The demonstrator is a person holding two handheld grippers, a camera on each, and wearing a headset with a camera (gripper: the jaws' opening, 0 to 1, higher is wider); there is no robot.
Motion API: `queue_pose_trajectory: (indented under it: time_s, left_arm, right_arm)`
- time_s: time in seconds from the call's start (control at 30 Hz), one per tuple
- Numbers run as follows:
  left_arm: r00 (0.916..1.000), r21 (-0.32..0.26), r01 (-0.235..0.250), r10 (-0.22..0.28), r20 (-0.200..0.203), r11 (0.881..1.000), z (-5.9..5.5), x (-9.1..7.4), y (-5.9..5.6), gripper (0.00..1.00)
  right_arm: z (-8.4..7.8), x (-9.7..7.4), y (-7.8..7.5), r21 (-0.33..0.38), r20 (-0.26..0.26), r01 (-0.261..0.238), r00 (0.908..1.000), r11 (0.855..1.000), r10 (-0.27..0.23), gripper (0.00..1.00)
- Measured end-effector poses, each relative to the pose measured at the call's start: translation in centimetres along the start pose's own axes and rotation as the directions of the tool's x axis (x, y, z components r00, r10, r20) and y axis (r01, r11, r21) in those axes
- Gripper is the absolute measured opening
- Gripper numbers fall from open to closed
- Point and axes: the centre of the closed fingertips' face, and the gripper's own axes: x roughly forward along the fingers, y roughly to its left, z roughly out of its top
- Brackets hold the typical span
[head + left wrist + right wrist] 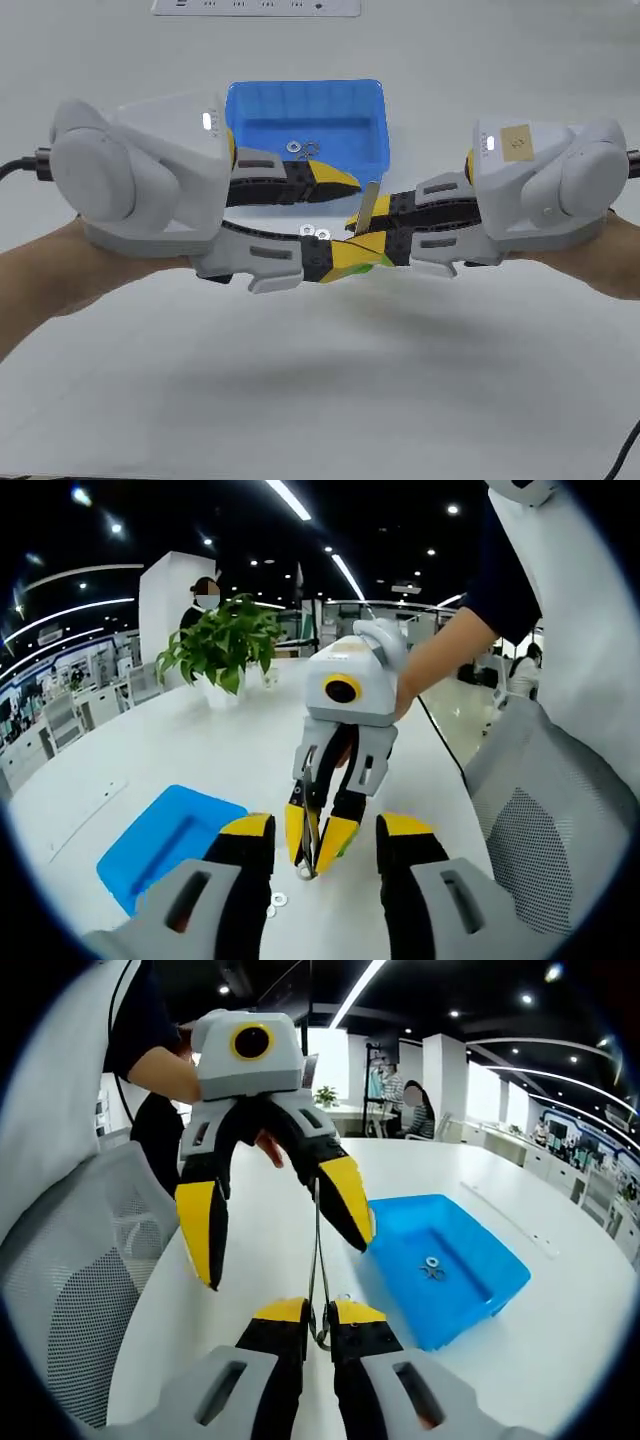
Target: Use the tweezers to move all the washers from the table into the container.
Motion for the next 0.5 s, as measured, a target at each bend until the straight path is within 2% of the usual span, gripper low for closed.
queue_pose_trajectory:
  time_s: [0.23,0.3,0.37,0.47,0.5]
  left_arm:
    - [0.9958,-0.01,-0.088,0.088,0.023,0.996,0.4,-3.1,0.4,0.6]
    - [0.9899,-0.006,-0.135,0.135,0.042,0.991,0.6,-4.3,0.8,0.64]
    - [0.9862,-0.005,-0.16,0.16,0.044,0.987,0.6,-5.2,0.9,0.68]
    - [0.977,-0.035,-0.206,0.207,0.05,0.978,0.4,-6.9,1.3,0.73]
    - [0.9726,-0.064,-0.222,0.225,0.057,0.973,0.3,-7.6,1.5,0.75]
  right_arm:
    - [1.7,-0.3,0.3,-0.009,0.014,-0.016,0.9998,1.0,0.016,0.09]
    - [2.3,-0.4,0.6,-0.017,0.017,-0.028,0.9994,0.999,0.029,0.09]
    - [2.7,-0.5,0.8,-0.03,0.016,-0.033,0.9993,0.999,0.034,0.09]
    - [3.5,-0.6,0.9,-0.041,0.017,-0.036,0.9992,0.999,0.037,0.09]
    - [3.8,-0.6,0.8,-0.046,0.017,-0.036,0.9992,0.998,0.037,0.09]
